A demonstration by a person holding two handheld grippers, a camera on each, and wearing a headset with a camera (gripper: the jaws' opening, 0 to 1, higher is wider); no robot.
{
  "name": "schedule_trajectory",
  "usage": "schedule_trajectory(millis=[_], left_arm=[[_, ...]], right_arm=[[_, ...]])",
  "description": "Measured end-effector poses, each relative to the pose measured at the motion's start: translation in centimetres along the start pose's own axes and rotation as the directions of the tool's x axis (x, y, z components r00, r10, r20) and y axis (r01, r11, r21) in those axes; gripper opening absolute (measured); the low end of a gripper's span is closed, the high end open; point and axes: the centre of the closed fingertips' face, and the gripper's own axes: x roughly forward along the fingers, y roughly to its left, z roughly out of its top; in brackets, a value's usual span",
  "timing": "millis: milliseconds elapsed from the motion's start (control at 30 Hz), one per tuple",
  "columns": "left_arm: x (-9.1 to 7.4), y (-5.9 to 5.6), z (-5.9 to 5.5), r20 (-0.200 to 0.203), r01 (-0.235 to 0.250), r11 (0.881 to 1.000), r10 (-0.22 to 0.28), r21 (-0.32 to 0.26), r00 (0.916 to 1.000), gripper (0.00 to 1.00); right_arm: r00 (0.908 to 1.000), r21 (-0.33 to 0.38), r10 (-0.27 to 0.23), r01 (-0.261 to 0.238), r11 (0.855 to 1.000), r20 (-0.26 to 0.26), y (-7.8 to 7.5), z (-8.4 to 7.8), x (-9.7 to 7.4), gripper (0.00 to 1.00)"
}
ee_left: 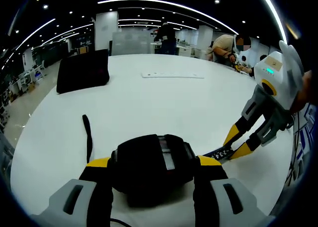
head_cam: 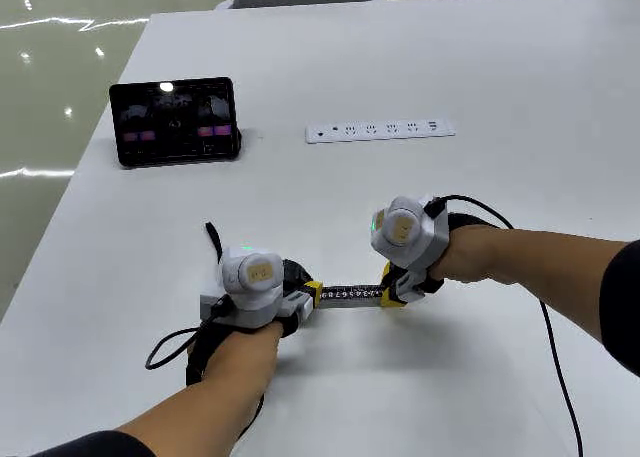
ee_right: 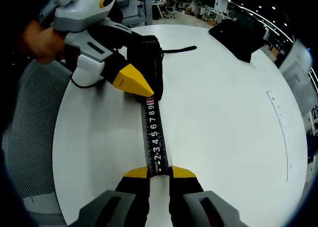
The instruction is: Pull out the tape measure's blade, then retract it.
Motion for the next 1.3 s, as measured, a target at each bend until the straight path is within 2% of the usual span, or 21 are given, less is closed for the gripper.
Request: schedule_trajectory(millis=[433, 1000, 1300], left_arm=[[0.0, 0.0, 0.0, 0.000, 0.004, 1.000, -0.004, -0.006, 1.0000, 0.60], [-0.1, 0.0, 0.0, -0.007, 0.007, 1.000, -0.007, -0.014, 1.0000, 0.60], [-0.2, 0.0, 0.1, -0.011, 0.005, 1.000, -0.005, -0.020, 0.9999, 0.60]], right_arm=[[0.9993, 0.006, 0.003, -0.003, 1.000, 0.038, -0.1, 0.8, 0.3, 0.11], [0.9985, 0.018, 0.010, -0.011, 1.000, 0.053, -0.1, 1.5, 0.6, 0.11], [0.9972, 0.014, 0.008, -0.009, 1.000, 0.074, 0.0, 2.5, 0.9, 0.11]])
